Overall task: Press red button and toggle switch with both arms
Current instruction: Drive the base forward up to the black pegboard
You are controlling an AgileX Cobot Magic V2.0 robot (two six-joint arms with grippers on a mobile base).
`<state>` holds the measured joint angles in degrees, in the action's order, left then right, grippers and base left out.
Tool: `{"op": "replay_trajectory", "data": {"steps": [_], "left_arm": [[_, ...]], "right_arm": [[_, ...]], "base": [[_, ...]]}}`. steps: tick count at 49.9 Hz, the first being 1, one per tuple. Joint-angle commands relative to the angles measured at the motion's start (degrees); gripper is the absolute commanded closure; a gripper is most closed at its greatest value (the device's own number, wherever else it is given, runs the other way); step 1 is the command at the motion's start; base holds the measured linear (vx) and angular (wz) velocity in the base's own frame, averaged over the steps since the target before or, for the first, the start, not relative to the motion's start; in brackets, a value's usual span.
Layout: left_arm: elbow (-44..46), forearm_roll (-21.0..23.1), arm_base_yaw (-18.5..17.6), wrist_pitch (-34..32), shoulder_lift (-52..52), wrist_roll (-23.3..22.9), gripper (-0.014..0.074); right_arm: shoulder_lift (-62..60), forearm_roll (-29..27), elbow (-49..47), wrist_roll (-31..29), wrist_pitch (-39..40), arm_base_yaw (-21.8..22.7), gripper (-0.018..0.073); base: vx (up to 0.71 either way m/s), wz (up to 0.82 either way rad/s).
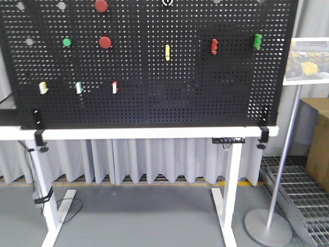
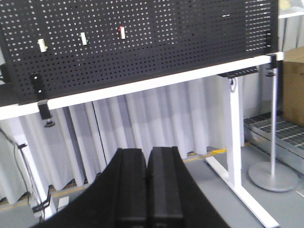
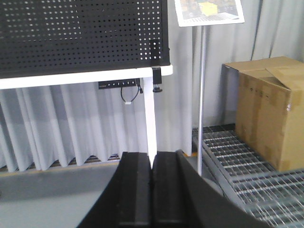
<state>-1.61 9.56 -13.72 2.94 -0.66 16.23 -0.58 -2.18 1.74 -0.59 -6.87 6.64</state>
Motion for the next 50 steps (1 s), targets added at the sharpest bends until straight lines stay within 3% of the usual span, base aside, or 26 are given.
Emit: {"op": "replay_trajectory", "data": {"steps": [1,50], "left_arm": [[-1.89,0.12,-0.11,-4.46,-0.92,-0.39,0.0595],[-1.89,0.12,-0.11,-4.46,-0.92,-0.39,0.0595]], "right_arm": [[-0.72,0.42,0.65,-0.22,4.70,0.36,0.0562],[-0.72,0.42,0.65,-0.22,4.76,0.36,0.0562]], "base": [[0.54,-0.01],[0.45,0.01]]}}
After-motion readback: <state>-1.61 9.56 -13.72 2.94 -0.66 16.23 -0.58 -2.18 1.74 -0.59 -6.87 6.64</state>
